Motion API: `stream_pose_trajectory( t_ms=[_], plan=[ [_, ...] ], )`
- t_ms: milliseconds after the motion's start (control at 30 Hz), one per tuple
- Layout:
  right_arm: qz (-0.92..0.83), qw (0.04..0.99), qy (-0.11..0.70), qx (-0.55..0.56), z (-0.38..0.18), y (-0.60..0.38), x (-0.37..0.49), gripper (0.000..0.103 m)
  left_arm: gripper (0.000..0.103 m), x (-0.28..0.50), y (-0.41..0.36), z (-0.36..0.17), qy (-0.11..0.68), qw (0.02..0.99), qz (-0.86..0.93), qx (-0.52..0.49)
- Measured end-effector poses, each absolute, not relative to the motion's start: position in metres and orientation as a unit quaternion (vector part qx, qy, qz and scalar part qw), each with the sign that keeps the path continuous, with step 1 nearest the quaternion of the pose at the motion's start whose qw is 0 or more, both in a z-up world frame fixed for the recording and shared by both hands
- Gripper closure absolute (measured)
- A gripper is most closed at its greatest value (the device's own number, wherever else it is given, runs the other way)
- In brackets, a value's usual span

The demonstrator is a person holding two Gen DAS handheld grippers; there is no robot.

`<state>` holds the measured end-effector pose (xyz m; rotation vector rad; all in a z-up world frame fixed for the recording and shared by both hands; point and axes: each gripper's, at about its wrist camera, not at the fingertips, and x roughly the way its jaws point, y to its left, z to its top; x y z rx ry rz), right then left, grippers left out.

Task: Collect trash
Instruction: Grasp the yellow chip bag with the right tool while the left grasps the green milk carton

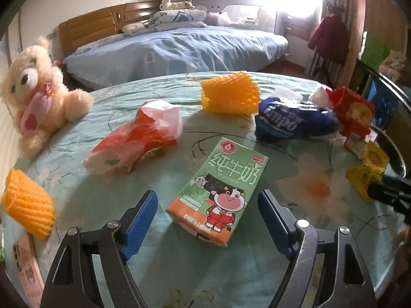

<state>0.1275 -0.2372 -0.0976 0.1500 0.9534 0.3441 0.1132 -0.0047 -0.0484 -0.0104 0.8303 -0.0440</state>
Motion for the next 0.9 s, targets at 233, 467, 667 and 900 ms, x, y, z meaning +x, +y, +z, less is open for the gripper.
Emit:
stream_pose_trajectory(
  t_ms=[233, 467, 667, 900],
  plan=[
    [0.175, 0.872, 0.448, 0.086, -0.096, -0.247, 0.122, 0.065, 0.049, 0.105, -0.016, -0.048, 0.388, 0.921, -0.035, 0.012],
    [0.192, 0.877, 0.431, 0.093, -0.084, -0.262, 0.104, 0.066, 0.049, 0.081, -0.038, -0.048, 0.383, 0.922, -0.065, -0.006],
    [0.187, 0.881, 0.421, 0.106, -0.075, -0.278, 0.094, 0.066, 0.05, 0.067, -0.066, -0.036, 0.37, 0.924, -0.1, -0.01],
    [0.159, 0.888, 0.413, 0.123, -0.072, -0.311, 0.086, 0.066, 0.05, 0.067, -0.103, -0.028, 0.359, 0.923, -0.142, 0.003]
  ],
)
